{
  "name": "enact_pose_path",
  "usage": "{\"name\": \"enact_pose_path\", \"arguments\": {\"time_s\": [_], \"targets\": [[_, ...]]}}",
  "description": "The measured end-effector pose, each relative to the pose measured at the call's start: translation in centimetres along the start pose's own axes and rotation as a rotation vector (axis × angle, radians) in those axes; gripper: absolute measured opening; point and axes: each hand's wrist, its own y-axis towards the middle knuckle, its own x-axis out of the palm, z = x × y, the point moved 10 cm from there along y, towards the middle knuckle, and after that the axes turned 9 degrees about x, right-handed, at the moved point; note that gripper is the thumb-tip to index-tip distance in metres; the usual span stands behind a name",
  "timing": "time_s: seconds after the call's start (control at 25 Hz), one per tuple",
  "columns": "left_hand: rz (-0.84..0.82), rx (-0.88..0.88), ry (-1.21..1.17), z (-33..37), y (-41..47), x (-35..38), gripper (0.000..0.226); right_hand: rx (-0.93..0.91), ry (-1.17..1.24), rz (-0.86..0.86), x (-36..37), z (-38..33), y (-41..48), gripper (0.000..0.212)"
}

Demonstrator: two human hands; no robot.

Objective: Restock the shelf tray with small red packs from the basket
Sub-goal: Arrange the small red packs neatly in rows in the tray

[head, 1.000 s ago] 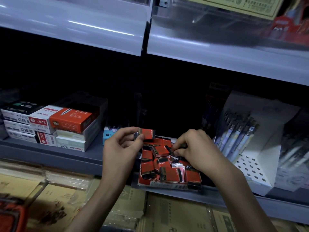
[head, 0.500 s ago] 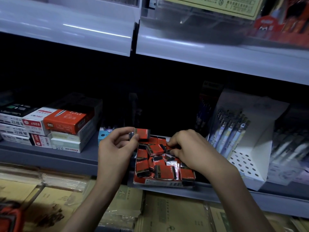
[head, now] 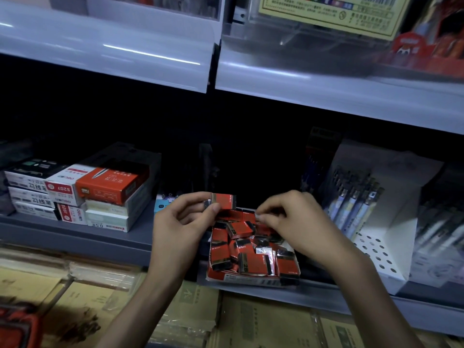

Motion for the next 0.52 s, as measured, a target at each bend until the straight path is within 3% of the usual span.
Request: {"name": "enact_pose_path", "arguments": {"time_s": [0.08,0.24,0.52], "targets": [[-0.032,0.028,-0.009,0.6,0.0,0.4,0.024,0.002,0.215,0.059,-1.5,-0.8,-0.6,0.017],[-0.115,0.044,-0.039,1.6,-0.5,1.6,0.029,0.051,0.604,-0.113,0.2,-2.3,-1.5,0.022],[-0.150,-0.004,-0.071,1.1,-0.7,2.2,0.034,0.178,0.770,-0.086,-0.4,-0.6,-1.4,0.019]]}}
